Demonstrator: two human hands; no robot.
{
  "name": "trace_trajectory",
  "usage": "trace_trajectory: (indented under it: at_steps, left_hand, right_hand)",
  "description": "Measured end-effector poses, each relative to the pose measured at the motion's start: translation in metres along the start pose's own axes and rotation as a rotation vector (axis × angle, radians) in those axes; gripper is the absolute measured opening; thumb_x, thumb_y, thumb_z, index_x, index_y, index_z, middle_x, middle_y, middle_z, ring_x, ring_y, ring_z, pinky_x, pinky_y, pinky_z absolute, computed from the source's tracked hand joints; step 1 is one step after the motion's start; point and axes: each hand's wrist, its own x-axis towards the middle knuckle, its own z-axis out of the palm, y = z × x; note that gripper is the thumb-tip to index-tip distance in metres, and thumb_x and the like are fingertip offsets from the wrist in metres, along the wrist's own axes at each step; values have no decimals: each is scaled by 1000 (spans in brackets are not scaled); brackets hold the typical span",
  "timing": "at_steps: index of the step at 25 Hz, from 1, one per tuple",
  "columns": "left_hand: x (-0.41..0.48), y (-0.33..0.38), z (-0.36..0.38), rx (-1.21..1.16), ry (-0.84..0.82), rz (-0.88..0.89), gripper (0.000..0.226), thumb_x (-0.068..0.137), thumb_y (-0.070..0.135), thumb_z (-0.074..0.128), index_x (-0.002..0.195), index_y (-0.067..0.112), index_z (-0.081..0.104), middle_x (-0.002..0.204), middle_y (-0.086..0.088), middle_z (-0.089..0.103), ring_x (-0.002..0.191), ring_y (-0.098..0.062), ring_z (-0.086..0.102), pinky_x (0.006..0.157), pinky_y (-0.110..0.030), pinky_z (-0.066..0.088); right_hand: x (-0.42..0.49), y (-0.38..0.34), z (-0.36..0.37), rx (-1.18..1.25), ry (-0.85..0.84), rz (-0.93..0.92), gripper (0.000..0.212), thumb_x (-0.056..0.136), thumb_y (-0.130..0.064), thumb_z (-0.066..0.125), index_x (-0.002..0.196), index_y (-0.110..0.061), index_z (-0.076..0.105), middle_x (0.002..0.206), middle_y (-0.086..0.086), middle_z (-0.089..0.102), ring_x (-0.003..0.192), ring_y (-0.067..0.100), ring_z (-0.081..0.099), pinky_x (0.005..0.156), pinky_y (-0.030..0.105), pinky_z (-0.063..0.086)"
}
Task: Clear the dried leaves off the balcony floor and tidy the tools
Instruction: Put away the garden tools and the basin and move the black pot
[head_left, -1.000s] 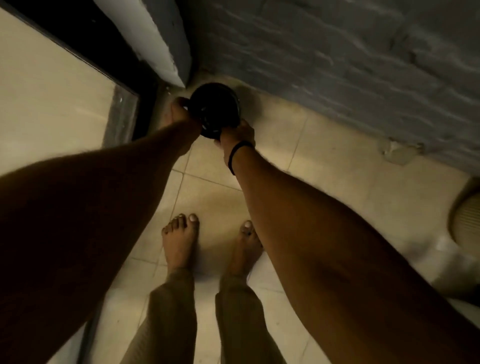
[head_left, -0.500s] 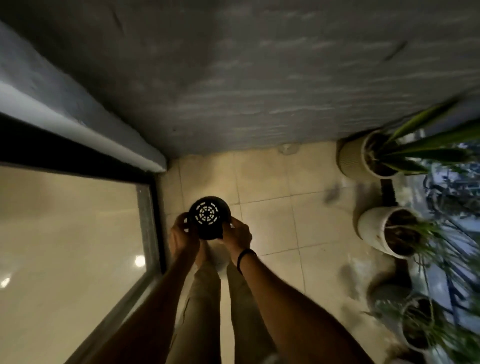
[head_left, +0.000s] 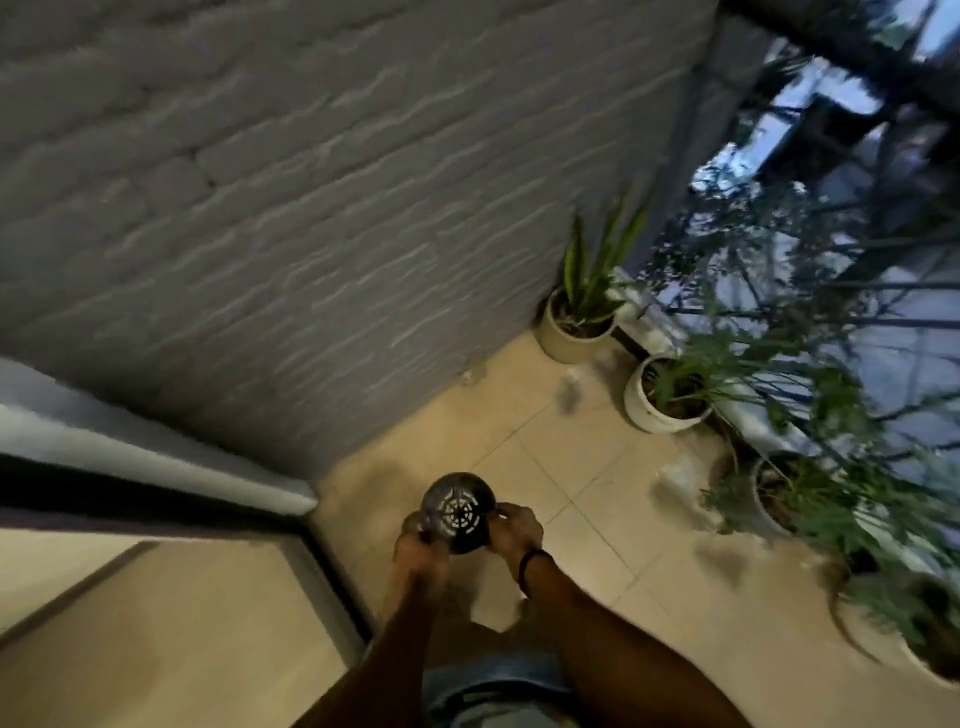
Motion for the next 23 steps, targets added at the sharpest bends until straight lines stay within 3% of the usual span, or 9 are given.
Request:
trace_trajectory:
  at_steps: [2, 4, 6, 7, 10, 13, 16, 21, 23]
  left_hand:
    - [-26, 14, 24, 122, -54, 44, 33, 91, 18, 63, 123, 10, 63, 111, -13, 70, 100, -33, 65, 80, -30, 47]
    - [-46, 27, 55, 237, -111, 75, 32, 90, 14, 63, 122, 10, 65, 114, -16, 71, 103, -35, 65, 84, -35, 52]
    - [-72, 40, 93, 337, -140, 139, 30, 91, 13, 63, 120, 9, 67, 116, -19, 70, 105, -37, 65, 85, -36, 51]
    - [-86, 47, 109, 380, -171, 172, 30, 91, 14, 64, 120, 8, 66, 117, -20, 70, 106, -37, 64, 84, -36, 50]
    - [-128, 70, 167, 466, -309, 256, 33, 90, 13, 66, 122, 7, 64, 118, -20, 69, 108, -38, 64, 77, -30, 45]
    - [-173, 90, 232, 621, -440, 406, 30, 91, 13, 63, 120, 10, 65, 118, -19, 69, 107, -38, 64, 81, -35, 49]
    - [-212, 98, 288, 753, -571, 559, 28, 93, 14, 60, 120, 12, 65, 118, -19, 70, 107, -37, 64, 85, -37, 52]
    - [-263, 110, 372, 975, -803, 748, 26, 94, 16, 60, 120, 14, 65, 121, -18, 68, 111, -37, 63, 82, -32, 48]
    - [-279, 119, 406, 1040, -868, 813, 27, 95, 16, 60, 121, 14, 65, 122, -18, 68, 112, -36, 63, 80, -31, 47]
  right_hand:
    - [-15, 31, -39, 77, 31, 26, 23, 90, -21, 59, 106, -13, 75, 89, 9, 75, 81, 27, 72, 80, 40, 60]
    - [-21, 63, -78, 85, 5, 68, 20, 90, -17, 58, 101, -9, 73, 86, 8, 73, 71, 21, 70, 70, 33, 61]
    - [-27, 93, -122, 88, -6, 103, 20, 88, -18, 58, 98, -7, 72, 87, 7, 72, 69, 19, 68, 63, 29, 59]
    - [-33, 105, -143, 93, 20, 108, 17, 87, -18, 58, 87, -9, 72, 83, 7, 73, 70, 21, 69, 62, 29, 58]
    - [-51, 145, -203, 172, 163, 139, 21, 85, -19, 57, 65, -15, 63, 67, 4, 66, 63, 19, 62, 51, 22, 44]
    - [-66, 198, -251, 360, 307, 235, 18, 86, -23, 60, 77, -11, 71, 71, 7, 63, 68, 23, 59, 56, 26, 41]
    - [-79, 248, -284, 545, 427, 348, 22, 85, -23, 62, 89, -7, 76, 78, 10, 68, 76, 27, 65, 62, 31, 48]
    - [-89, 307, -328, 716, 505, 499, 17, 82, -21, 64, 91, -11, 75, 97, 12, 74, 95, 29, 69, 65, 29, 49]
    - [-91, 320, -348, 805, 532, 541, 17, 79, -24, 64, 88, -12, 71, 91, 11, 72, 86, 27, 69, 75, 34, 58]
